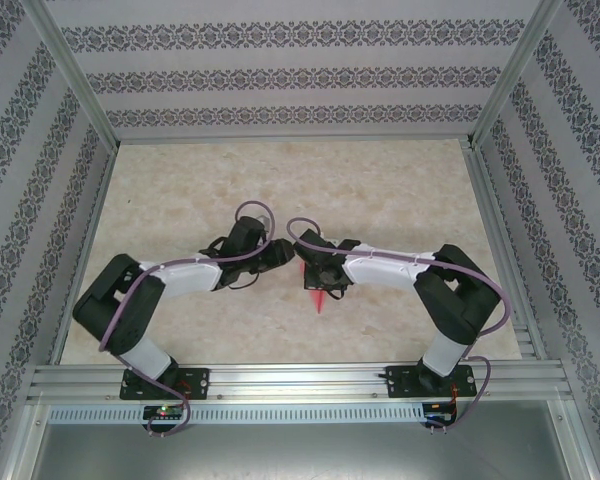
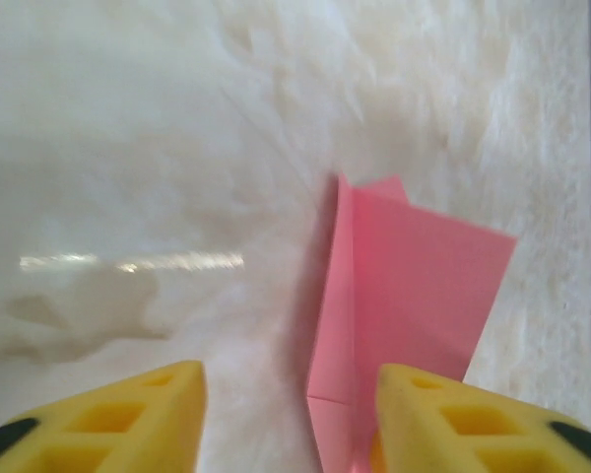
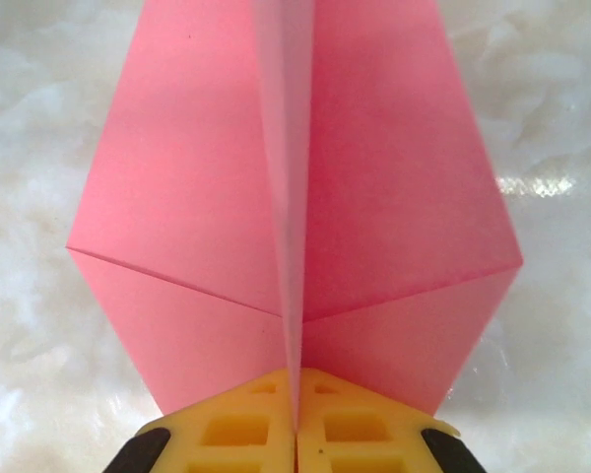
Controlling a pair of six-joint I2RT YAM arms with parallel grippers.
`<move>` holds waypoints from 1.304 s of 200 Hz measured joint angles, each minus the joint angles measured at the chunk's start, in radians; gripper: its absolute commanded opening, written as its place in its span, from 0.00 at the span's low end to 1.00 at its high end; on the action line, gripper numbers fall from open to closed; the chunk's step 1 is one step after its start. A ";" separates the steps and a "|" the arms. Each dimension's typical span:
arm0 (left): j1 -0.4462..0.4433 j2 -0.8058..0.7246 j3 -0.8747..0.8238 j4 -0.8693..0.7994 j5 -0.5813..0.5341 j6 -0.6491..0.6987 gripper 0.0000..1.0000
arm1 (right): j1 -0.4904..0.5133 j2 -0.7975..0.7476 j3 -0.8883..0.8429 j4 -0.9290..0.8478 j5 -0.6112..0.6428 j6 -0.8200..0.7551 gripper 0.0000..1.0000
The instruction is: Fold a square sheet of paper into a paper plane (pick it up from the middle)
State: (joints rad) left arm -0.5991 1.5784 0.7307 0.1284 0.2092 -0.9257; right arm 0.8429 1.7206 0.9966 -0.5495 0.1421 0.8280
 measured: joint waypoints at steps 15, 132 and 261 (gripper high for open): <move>0.026 -0.058 -0.016 -0.038 -0.040 -0.001 0.63 | -0.002 0.021 0.023 -0.008 0.008 -0.016 0.10; 0.104 -0.158 -0.079 -0.263 -0.216 0.001 0.99 | -0.001 0.099 0.078 -0.021 0.034 -0.014 0.12; 0.134 -0.214 -0.079 -0.386 -0.278 0.047 1.00 | -0.134 0.158 0.314 -0.085 0.079 -0.160 0.05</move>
State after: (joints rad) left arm -0.4648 1.3640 0.6518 -0.2577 -0.0689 -0.8791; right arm 0.7094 1.8790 1.3106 -0.6350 0.2207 0.6678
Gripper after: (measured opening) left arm 0.999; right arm 0.054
